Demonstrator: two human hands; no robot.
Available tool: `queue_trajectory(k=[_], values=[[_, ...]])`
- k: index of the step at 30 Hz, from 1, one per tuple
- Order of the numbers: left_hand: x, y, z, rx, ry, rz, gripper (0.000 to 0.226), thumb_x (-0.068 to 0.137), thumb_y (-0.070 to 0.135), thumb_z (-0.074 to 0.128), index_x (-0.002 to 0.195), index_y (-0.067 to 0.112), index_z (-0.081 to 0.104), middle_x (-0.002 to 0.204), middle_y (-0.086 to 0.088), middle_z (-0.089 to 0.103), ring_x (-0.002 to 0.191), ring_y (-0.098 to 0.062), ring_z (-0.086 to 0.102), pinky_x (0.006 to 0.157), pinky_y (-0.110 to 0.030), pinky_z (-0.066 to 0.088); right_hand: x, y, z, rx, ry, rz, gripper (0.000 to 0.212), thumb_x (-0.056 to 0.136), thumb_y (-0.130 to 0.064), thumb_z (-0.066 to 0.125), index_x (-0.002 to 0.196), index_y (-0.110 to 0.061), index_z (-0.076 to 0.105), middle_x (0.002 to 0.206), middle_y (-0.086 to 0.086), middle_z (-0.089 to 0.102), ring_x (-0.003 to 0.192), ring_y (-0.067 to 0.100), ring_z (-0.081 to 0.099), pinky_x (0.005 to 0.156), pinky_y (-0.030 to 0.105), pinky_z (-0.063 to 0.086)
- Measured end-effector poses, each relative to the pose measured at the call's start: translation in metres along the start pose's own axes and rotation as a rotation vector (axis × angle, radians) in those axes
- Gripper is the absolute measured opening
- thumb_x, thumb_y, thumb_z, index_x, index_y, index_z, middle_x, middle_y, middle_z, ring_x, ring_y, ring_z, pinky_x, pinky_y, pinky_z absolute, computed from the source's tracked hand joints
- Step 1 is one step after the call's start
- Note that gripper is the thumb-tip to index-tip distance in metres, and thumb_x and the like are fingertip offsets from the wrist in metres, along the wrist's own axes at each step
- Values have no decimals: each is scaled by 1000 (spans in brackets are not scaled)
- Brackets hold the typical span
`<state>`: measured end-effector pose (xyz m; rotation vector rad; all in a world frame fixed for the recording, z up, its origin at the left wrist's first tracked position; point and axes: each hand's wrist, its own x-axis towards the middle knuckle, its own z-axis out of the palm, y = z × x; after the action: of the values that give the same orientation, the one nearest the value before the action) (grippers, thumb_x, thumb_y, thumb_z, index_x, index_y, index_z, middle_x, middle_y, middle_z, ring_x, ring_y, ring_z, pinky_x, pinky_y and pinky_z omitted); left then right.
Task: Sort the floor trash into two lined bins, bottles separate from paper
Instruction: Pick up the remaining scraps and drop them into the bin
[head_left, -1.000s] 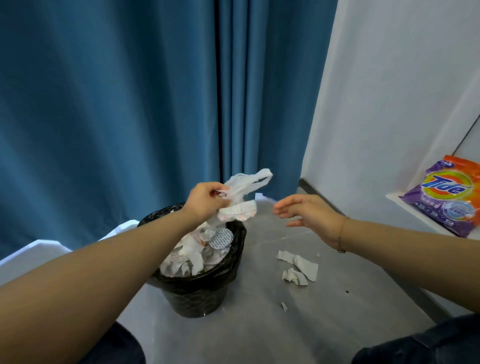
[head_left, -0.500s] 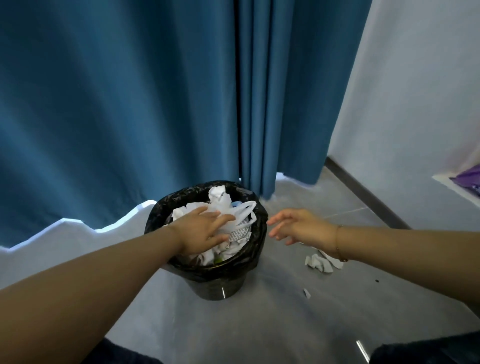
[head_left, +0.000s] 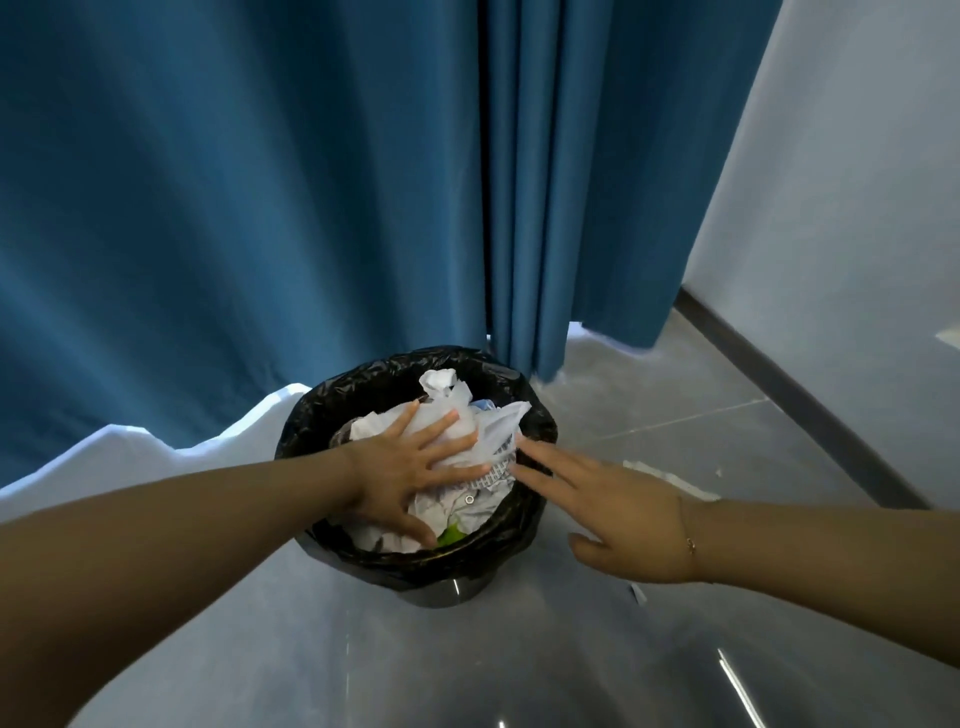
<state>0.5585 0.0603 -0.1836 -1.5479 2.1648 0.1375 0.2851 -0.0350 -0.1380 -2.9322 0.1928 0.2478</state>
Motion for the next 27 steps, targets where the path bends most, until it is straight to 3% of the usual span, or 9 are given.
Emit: queue_trajectory(k=[2, 4, 6, 11, 14, 16, 20, 23, 27], values=[[9, -2, 10, -4, -9, 2, 92, 67, 86, 23, 130, 53, -35, 145, 3, -34, 137, -32, -33, 105, -64, -21, 8, 2, 11, -28, -4, -1, 85, 87, -17, 52, 150, -22, -6, 158, 0, -13, 144, 15, -13, 116, 25, 2], [16, -3, 23, -18, -38, -22, 92, 71, 85, 29, 127, 54, -37, 146, 2, -32, 139, -33, -28, 103, -63, -24, 9, 6, 21, -86, 45, -42, 92, 73, -19, 62, 150, -22, 13, 158, 2, 15, 145, 19, 4, 112, 29, 15], [22, -5, 38, -36, -93, -65, 92, 76, 81, 35, 125, 53, -38, 154, -2, -24, 141, -35, -23, 101, -61, -25, 9, 12, 27, -121, 102, -41, 94, 59, -24, 67, 145, -24, 31, 151, -2, 34, 143, 18, 22, 105, 24, 26], [43, -3, 51, -62, -211, -94, 89, 82, 74, 38, 139, 46, -25, 158, -8, -16, 143, -34, -16, 102, -60, -23, 10, 11, 36, 25, 92, -66, 90, 70, -22, 59, 148, -33, 15, 157, -13, 4, 143, 5, -12, 103, 17, 25], [47, -1, 50, -43, -262, -112, 88, 83, 73, 37, 140, 46, -24, 158, -10, -12, 144, -36, -10, 107, -61, -15, 10, 13, 33, -37, 71, -27, 98, 55, -29, 66, 146, -27, 29, 155, -5, 25, 143, 13, 14, 89, 9, 31], [48, 2, 47, -37, -294, -138, 88, 84, 73, 37, 140, 45, -25, 158, -10, -12, 143, -36, -9, 108, -59, -13, 8, 12, 32, -33, 55, -9, 100, 55, -28, 64, 147, -26, 26, 156, -3, 22, 143, 14, 11, 85, 6, 29], [44, 11, 34, -44, -322, -170, 87, 85, 72, 36, 139, 46, -26, 158, -7, -17, 143, -35, -14, 109, -63, -11, 10, 15, 22, 37, 10, -96, 93, 80, -15, 50, 145, -39, -11, 152, -18, -25, 137, 1, -32, 100, 10, 19], [24, 11, 9, -38, -276, -121, 78, 88, 68, 34, 143, 47, -17, 157, -2, -19, 143, -37, -14, 110, -64, -5, 6, 24, 5, 232, -80, -97, 84, 87, -12, 51, 142, -43, -5, 154, -20, -16, 141, -4, -16, 114, 13, 10], [-9, 16, -35, 47, -234, -97, 59, 97, 52, 33, 148, 44, 3, 159, 3, -9, 146, -33, 1, 115, -55, 2, -17, 39, -1, 339, -15, 20, 70, 91, -16, 52, 139, -48, 13, 150, -26, 13, 136, -10, 18, 111, 6, 13]])
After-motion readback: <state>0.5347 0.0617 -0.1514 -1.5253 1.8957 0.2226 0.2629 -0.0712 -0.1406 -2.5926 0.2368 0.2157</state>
